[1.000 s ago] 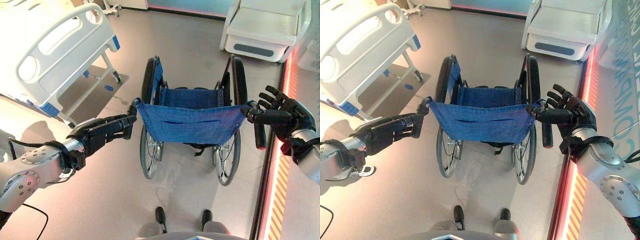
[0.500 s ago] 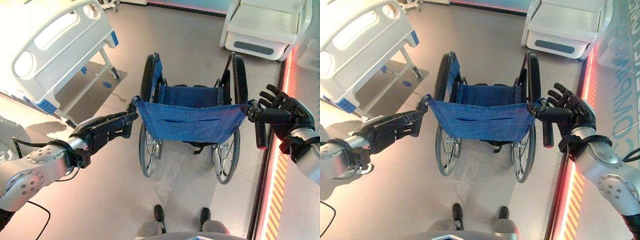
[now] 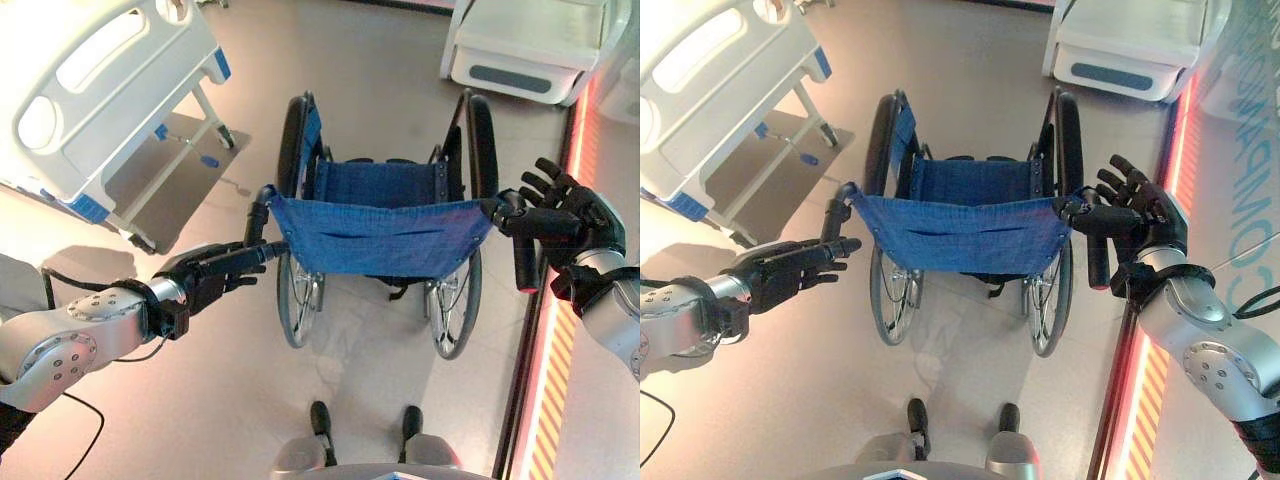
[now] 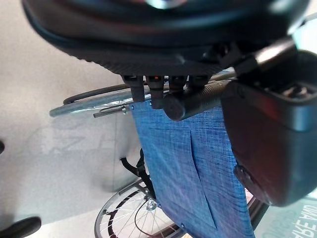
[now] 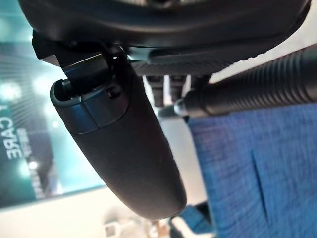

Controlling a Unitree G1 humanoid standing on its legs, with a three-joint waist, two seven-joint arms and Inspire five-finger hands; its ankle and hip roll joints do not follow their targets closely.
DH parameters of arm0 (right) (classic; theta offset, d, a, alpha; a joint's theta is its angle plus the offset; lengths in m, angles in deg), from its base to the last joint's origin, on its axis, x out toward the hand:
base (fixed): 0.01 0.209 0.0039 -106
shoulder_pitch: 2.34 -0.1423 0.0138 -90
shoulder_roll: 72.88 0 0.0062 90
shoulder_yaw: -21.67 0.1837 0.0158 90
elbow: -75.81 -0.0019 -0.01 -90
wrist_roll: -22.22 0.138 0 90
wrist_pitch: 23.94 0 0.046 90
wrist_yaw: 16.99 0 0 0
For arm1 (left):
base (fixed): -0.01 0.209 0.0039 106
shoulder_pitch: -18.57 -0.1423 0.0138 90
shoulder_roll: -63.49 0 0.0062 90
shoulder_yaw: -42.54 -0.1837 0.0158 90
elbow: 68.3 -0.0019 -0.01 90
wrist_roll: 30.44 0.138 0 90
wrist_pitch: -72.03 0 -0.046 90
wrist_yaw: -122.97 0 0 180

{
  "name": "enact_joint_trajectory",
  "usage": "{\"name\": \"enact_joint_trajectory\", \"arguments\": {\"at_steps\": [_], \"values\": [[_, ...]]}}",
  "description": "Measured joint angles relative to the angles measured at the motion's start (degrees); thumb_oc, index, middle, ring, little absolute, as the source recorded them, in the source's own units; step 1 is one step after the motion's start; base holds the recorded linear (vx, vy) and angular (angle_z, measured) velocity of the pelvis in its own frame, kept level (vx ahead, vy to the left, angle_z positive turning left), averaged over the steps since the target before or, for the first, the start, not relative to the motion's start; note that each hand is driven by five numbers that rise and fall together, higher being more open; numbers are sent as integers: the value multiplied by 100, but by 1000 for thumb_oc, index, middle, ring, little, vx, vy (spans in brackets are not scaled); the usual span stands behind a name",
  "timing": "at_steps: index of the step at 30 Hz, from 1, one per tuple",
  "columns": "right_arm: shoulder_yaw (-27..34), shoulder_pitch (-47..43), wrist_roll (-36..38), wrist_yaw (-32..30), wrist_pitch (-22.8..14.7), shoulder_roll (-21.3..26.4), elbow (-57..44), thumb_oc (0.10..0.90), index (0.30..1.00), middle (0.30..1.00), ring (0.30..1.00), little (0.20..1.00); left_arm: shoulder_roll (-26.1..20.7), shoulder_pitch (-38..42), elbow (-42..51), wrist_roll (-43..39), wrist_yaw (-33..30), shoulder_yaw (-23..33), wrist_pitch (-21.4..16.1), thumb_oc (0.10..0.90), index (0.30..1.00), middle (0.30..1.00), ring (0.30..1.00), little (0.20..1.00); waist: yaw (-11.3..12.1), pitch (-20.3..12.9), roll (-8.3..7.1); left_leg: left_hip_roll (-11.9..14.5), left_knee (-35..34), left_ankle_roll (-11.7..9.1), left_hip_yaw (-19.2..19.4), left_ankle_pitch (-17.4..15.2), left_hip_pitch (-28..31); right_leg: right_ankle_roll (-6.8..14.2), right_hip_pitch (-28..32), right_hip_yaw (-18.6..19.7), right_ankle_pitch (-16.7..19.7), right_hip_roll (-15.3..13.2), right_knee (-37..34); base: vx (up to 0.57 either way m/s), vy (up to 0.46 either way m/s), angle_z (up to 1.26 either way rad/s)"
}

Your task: Push the wheelchair next to the bed

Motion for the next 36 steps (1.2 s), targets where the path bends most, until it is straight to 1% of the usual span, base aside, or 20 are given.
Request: {"name": "enact_joint_trajectory", "arguments": {"at_steps": [1, 3, 8, 13, 20, 26, 28, 31, 36], "values": [[1, -11, -130, -84, 7, 17, 3, 800, 900, 900, 900, 900, -12, 31, 2, -9, 0, -3, 38, 800, 900, 900, 900, 900, -4, 3, 6, -11, 0, 0, 3, -1, -4, 1, -7, 3, 0, -10, 0, 0, 0, 0], [7, -33, -137, -170, 37, 52, 19, 800, 900, 900, 900, 900, -67, 122, -5, -64, -11, -39, 95, 800, 900, 900, 900, 900, -3, 6, 2, -19, 0, 1, 20, -1, -26, 10, -37, 18, 5, -17, 0, -8, 16, -2], [8, -34, -125, -182, 287, 240, 20, 800, 900, 900, 900, 900, -237, 242, -22, -403, -143, -68, 97, 800, 900, 900, 900, 900, -16, 107, -15, -33, 1, 2, 105, -2, -25, 25, -63, 63, 31, -35, 1, -13, 39, -4], [8, -34, -120, -184, 383, 239, 16, 800, 900, 900, 900, 900, -232, 247, 2, -453, -305, -82, 90, 800, 900, 900, 900, 900, -32, 140, -30, -34, 0, 3, 128, -3, -7, 29, -67, 99, 44, -37, 1, 0, 46, -4], [9, -34, -110, -288, 384, 239, 16, 800, 900, 900, 900, 900, -232, 247, 25, -622, -543, -95, 91, 800, 900, 900, 900, 900, -26, 150, -46, -37, 0, 28, 212, -20, 18, 38, -96, 199, 66, -39, 4, -2, 19, -6], [7, -34, -106, -288, 500, 236, 16, 800, 900, 900, 900, 900, -229, 256, 23, -621, -642, -95, 90, 800, 900, 900, 900, 900, -32, 184, -83, -41, 0, 29, 283, -21, 13, 35, -150, 267, 97, -44, 5, -17, 19, -6], [-2, -37, -102, -286, 604, 235, 16, 800, 900, 900, 900, 900, -228, 340, 23, -621, -688, -160, 90, 800, 900, 900, 900, 900, -25, 194, -98, -41, 0, 29, 284, -21, 12, 35, -152, 269, 98, -44, 5, 0, 0, 0], [-139, -67, -97, -282, 716, 234, 23, 800, 900, 900, 900, 900, -228, 450, 23, -618, -739, -280, 71, 800, 900, 900, 900, 900, -12, 204, -112, -45, 0, 29, 284, -21, 11, 36, -152, 269, 99, -49, 5, 0, 0, 0], [-700, -328, -91, -249, 886, 212, 90, 800, 900, 900, 900, 900, -221, 656, 21, -617, -896, -536, 22, 800, 900, 900, 900, 900, -6, 210, -115, -48, 0, 29, 281, -21, 8, 36, -152, 266, 99, -52, 5, 0, 0, 0]]}}
